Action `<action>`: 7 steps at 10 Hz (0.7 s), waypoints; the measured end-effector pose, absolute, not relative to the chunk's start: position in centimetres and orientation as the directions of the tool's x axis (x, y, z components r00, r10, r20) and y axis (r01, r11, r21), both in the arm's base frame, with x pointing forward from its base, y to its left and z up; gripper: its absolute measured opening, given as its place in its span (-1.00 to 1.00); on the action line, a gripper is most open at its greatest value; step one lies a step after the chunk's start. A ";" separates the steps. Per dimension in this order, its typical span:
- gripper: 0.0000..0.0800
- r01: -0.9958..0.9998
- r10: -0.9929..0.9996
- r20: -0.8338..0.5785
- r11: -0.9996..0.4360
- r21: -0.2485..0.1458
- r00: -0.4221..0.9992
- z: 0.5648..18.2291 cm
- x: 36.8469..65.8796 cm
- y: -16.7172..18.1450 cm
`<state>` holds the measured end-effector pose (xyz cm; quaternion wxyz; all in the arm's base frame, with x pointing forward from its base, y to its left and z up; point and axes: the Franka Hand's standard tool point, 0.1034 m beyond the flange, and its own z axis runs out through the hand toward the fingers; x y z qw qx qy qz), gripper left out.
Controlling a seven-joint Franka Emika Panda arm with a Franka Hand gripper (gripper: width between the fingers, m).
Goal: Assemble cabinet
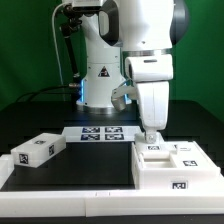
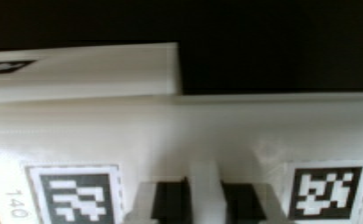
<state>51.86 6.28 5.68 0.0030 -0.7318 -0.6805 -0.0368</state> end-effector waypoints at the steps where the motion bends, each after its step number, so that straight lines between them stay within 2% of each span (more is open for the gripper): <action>1: -0.82 0.996 0.995 0.060 -0.078 0.048 0.075 5.7 52.6 6.2; 5: -0.82 0.996 0.996 0.059 -0.077 0.041 0.074 5.7 55.2 6.0; 7: -0.82 0.996 0.996 0.067 -0.066 0.056 0.063 5.8 57.2 5.9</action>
Offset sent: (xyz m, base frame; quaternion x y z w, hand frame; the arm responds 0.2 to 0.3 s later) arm 0.0381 0.0134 -0.0081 0.0152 0.0198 -0.0187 0.9995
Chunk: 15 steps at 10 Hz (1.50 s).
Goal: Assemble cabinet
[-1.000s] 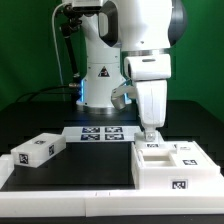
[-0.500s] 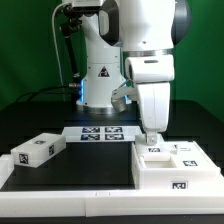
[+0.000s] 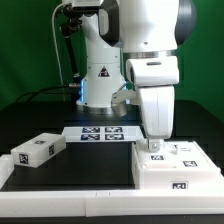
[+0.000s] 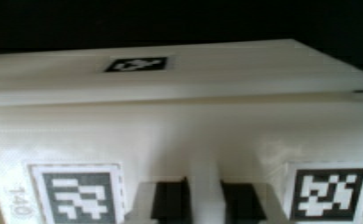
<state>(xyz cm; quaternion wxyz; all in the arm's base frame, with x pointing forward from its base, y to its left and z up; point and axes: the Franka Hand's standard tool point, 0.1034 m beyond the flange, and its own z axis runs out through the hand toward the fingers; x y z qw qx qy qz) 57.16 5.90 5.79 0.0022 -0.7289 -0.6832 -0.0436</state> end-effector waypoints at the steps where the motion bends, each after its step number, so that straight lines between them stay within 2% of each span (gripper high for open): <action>1: -0.82 0.996 0.996 0.068 -0.063 0.058 0.059 5.8 57.9 5.9; 3: -0.82 0.998 0.997 0.059 -0.056 0.029 0.054 5.7 57.9 5.9; 6: -0.82 0.998 0.997 0.057 -0.053 0.029 0.051 5.8 57.9 5.9; 7: -0.67 0.998 0.997 0.057 -0.051 0.031 0.049 5.9 58.0 5.9; 8: -0.19 0.998 0.997 0.057 -0.050 0.032 0.048 5.9 58.0 6.0; 9: 0.15 0.998 0.997 0.055 -0.048 0.037 0.046 6.2 58.0 6.0; 10: 0.15 0.997 0.997 0.055 -0.058 0.051 0.055 6.6 57.9 5.9; 11: 0.61 0.993 0.994 0.058 -0.093 0.073 0.089 7.2 57.4 5.6; 12: 0.87 0.982 0.986 0.065 -0.163 0.101 0.157 7.8 56.4 5.0; 13: 0.87 0.968 0.973 0.074 -0.224 0.117 0.216 8.1 55.4 4.8; 14: 0.97 0.954 0.962 0.084 -0.269 0.131 0.259 8.5 54.4 4.5; 15: 0.99 0.941 0.949 0.088 -0.313 0.131 0.303 8.8 53.5 4.6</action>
Offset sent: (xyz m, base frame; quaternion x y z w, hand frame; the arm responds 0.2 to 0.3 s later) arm 0.0166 0.0071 -0.0036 0.0105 -0.0106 -0.0095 0.9998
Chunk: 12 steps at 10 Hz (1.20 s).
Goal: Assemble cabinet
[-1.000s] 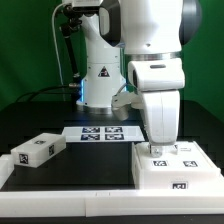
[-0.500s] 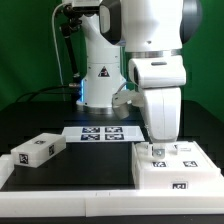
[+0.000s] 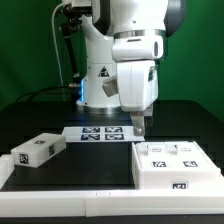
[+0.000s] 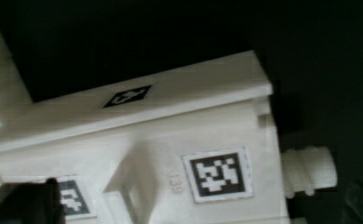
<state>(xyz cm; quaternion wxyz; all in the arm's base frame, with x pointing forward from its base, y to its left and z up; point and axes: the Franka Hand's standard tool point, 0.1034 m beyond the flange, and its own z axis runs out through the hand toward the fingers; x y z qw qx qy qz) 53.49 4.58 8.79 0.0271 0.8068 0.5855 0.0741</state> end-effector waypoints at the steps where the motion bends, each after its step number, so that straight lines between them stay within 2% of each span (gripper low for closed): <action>1: 0.99 0.927 0.935 0.094 -0.352 0.130 0.342 8.8 52.8 4.7; 3: 0.99 0.906 0.915 0.113 -0.401 0.134 0.388 8.7 51.5 5.3; 9: 0.99 0.904 0.911 0.113 -0.408 0.130 0.396 8.6 51.2 5.4; 10: 0.99 0.839 0.846 0.149 -0.529 0.126 0.511 8.5 51.1 5.6; 12: 0.99 0.712 0.712 0.180 -0.698 0.078 0.679 8.0 50.5 6.3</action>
Offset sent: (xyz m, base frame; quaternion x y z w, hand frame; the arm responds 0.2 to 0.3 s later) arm -0.0172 0.0039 0.0051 -0.0125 -0.0037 0.0435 0.9990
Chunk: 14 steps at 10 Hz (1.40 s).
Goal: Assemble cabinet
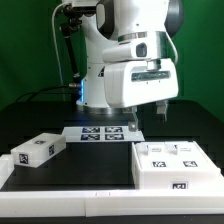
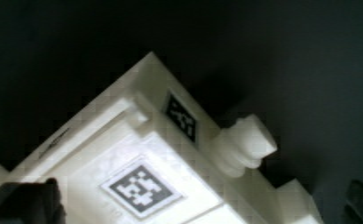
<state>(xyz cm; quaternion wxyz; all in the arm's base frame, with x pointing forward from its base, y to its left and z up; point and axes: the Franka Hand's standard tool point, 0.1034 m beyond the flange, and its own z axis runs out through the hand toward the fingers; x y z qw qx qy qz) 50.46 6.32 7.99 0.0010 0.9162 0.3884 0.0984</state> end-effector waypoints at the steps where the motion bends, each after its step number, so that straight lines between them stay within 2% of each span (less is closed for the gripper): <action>1: 0.99 0.620 0.616 0.203 -0.783 0.050 0.761 7.8 50.5 6.9; 4: 0.99 0.512 0.501 0.228 -0.859 0.012 0.835 7.4 50.5 6.9; 8: 0.99 0.231 0.211 0.219 -0.970 -0.070 0.952 7.5 50.4 7.9; 12: 0.99 0.073 0.048 0.217 -0.991 -0.110 0.975 6.7 50.0 8.2; 14: 0.99 0.066 0.040 0.215 -0.991 -0.113 0.976 6.7 49.9 8.2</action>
Offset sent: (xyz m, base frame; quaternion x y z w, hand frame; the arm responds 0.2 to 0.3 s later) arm 0.0000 0.0000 0.0000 0.0000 0.0000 0.1296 0.9916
